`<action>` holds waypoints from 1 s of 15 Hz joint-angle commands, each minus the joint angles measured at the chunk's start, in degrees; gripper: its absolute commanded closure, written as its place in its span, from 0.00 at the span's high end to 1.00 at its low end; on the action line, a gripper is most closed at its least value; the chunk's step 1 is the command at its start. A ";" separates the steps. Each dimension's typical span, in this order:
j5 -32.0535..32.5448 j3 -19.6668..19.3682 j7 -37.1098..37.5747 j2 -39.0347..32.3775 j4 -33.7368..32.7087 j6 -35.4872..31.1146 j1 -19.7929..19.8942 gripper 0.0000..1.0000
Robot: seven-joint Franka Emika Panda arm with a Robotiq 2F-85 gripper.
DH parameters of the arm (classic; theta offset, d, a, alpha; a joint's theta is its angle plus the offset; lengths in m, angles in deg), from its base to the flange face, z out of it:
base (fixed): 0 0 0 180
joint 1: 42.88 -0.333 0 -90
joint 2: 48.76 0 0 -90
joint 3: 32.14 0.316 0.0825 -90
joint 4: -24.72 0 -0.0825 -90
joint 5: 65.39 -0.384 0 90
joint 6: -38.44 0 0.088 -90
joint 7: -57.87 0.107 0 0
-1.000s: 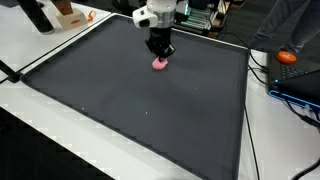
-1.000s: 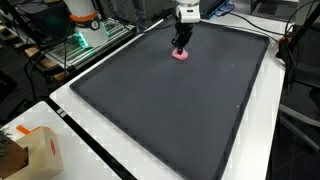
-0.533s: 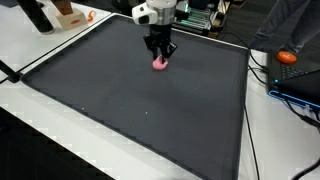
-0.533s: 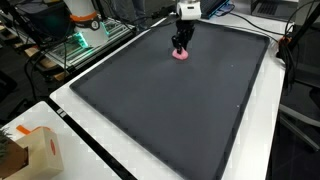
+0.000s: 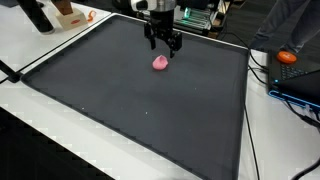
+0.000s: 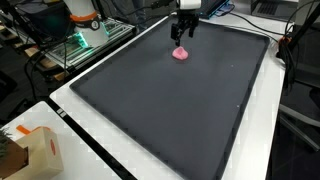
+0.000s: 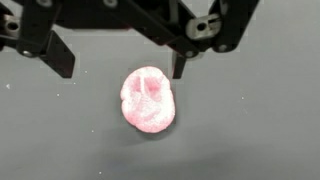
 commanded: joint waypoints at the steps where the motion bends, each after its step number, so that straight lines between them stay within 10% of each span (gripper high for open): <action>1: -8.66 1.81 -4.05 3.54 1.86 1.89 2.87 1.00; 15: -24.05 -4.66 6.22 4.81 4.71 10.80 11.56 1.00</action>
